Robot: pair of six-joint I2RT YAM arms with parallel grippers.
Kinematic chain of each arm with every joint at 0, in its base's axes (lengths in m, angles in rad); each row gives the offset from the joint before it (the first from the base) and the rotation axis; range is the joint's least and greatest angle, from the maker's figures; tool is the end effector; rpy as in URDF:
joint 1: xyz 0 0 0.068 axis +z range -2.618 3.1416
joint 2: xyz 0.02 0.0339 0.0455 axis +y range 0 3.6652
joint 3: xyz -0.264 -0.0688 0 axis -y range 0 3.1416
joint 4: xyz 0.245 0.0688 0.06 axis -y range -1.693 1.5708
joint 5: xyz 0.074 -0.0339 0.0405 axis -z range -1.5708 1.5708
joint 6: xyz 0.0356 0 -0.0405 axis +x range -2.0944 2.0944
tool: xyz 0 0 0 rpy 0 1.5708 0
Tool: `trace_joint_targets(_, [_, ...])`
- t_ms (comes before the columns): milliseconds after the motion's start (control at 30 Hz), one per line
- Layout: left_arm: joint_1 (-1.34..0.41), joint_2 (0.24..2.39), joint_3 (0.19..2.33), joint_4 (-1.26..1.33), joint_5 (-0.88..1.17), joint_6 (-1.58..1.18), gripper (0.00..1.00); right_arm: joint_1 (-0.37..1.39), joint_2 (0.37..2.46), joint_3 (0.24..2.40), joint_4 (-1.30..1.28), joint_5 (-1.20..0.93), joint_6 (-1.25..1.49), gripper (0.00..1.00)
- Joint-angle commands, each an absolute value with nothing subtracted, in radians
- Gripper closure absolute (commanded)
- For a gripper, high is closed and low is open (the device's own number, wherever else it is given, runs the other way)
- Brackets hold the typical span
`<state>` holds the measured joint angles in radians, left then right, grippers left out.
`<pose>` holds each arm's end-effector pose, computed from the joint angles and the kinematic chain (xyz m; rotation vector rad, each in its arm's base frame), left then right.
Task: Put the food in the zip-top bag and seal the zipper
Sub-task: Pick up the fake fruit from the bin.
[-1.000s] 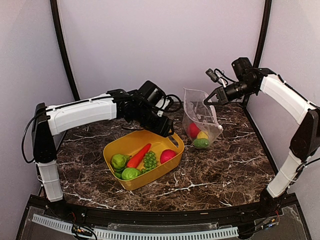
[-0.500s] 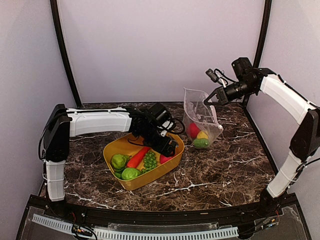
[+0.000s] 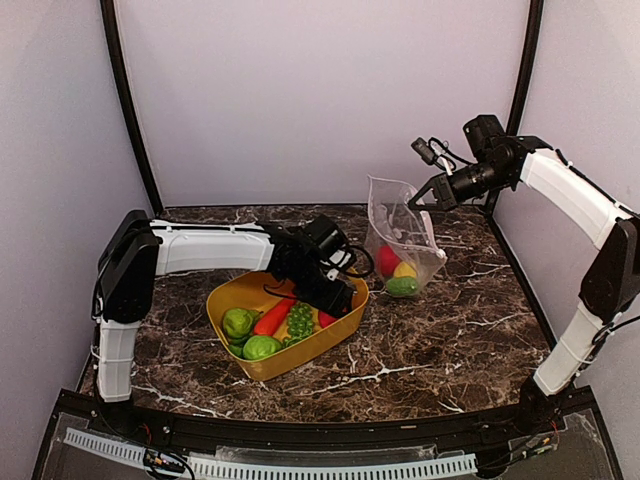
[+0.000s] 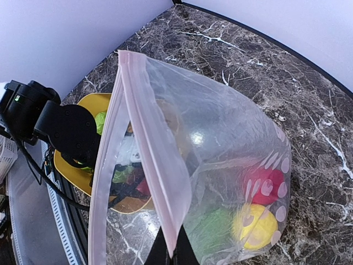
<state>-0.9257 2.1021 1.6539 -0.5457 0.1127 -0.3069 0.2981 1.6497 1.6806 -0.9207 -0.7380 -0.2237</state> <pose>0.2735 -0.3701 0.1973 0.8571 2.5342 -0.5819 0.3247 0.1248 0.3663 -0.9115 2.1737 0.9332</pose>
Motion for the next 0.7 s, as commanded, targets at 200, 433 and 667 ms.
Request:
trace_joint_targets(200, [-0.928, 1.986, 1.707, -0.649, 0.057, -0.284, 0.49, 0.301, 1.623, 1.669, -0.922, -0.721, -0.237, 1.0])
trace_joint_targets(433, [-0.939, 1.828, 1.708, -0.602, 0.013, -0.255, 0.49, 0.305, 1.632, 1.686, -0.928, -0.722, -0.237, 1.0])
trace_joint_targets(667, [-1.002, 1.737, 1.75, -0.459, -0.052, -0.164, 0.52, 0.33, 1.651, 1.722, -0.946, -0.709, -0.241, 1.0])
